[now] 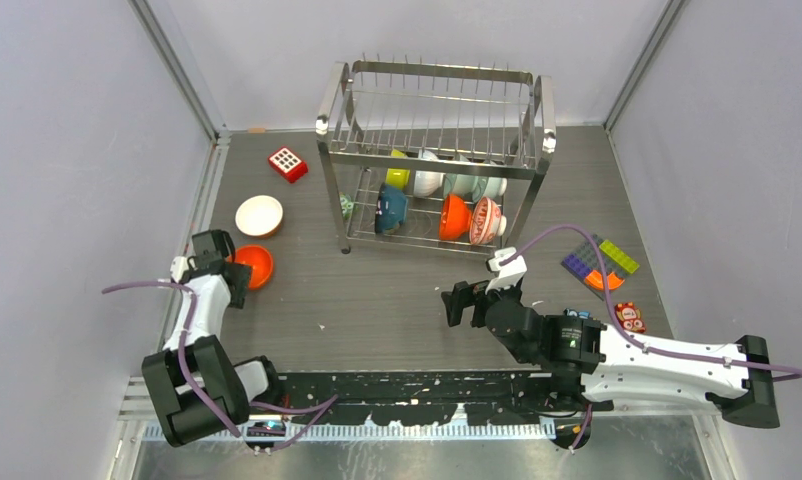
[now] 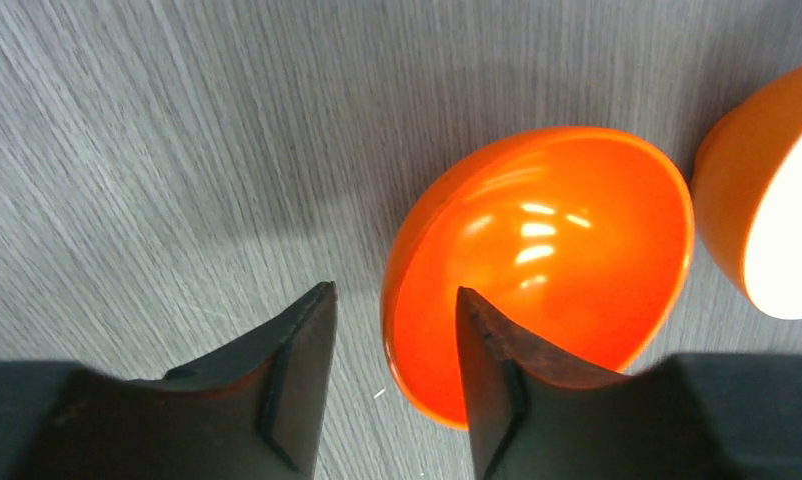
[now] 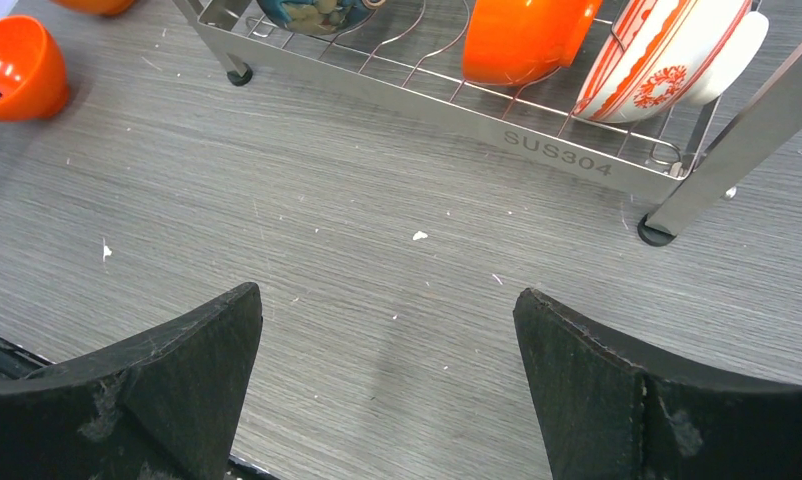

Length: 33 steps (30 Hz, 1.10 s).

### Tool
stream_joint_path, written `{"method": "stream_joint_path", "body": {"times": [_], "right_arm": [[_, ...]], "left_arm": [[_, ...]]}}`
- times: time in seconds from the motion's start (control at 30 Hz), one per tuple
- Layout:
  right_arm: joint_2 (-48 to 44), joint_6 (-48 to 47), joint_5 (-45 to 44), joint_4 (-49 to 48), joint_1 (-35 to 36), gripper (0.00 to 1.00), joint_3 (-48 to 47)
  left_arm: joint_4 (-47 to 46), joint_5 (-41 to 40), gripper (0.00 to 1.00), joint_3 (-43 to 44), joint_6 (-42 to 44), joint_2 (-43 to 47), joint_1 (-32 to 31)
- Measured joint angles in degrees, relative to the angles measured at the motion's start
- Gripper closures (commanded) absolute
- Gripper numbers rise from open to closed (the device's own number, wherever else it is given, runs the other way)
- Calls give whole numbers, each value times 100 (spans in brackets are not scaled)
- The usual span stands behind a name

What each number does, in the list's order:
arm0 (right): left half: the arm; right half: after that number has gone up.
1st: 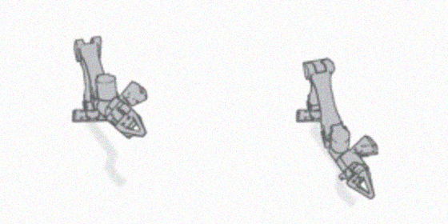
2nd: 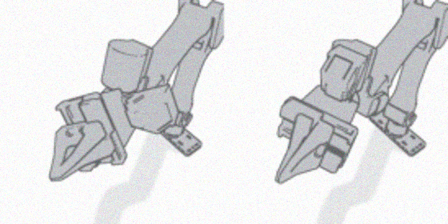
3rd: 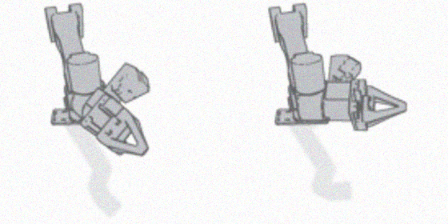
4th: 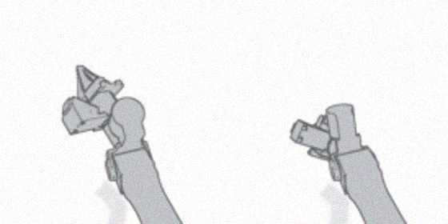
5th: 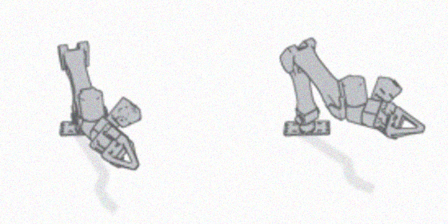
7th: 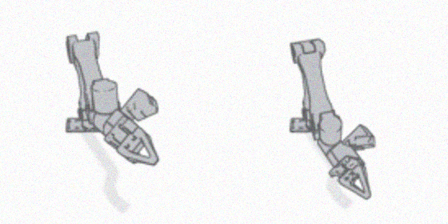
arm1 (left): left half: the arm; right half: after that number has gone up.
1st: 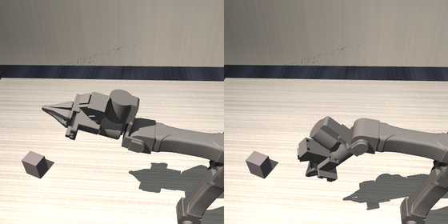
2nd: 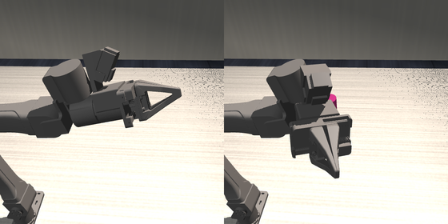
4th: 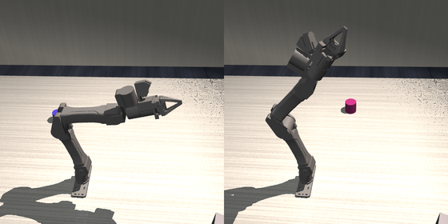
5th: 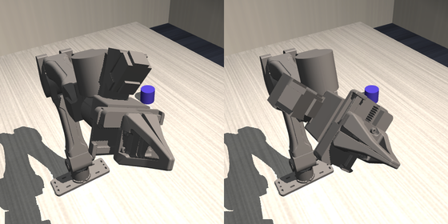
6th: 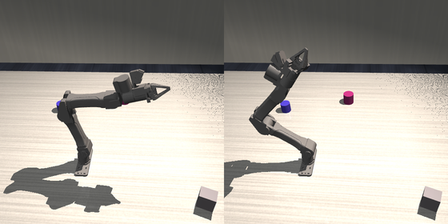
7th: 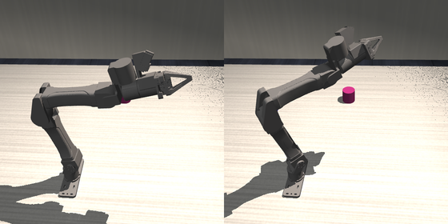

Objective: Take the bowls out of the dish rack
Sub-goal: Place the bowl at the center of the board, then pick up the bowl from the dish rack.

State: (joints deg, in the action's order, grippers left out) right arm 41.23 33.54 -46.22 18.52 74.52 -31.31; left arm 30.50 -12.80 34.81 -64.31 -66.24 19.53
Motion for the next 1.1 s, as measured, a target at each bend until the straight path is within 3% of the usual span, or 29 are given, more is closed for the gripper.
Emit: {"method": "stream_joint_path", "body": {"times": [0.23, 0.63, 1.1], "right_arm": [[2, -50, -11, 37, 0, 0, -42], [223, -120, -22, 46, 0, 0, -369], [662, -599, -511, 396, 0, 0, -1460]], "left_arm": [[153, 61, 17, 188, 205, 437, 2], [634, 302, 5, 763, 1110, 1351, -258], [1276, -693, 0, 1812, 2505, 2455, -3405]]}}
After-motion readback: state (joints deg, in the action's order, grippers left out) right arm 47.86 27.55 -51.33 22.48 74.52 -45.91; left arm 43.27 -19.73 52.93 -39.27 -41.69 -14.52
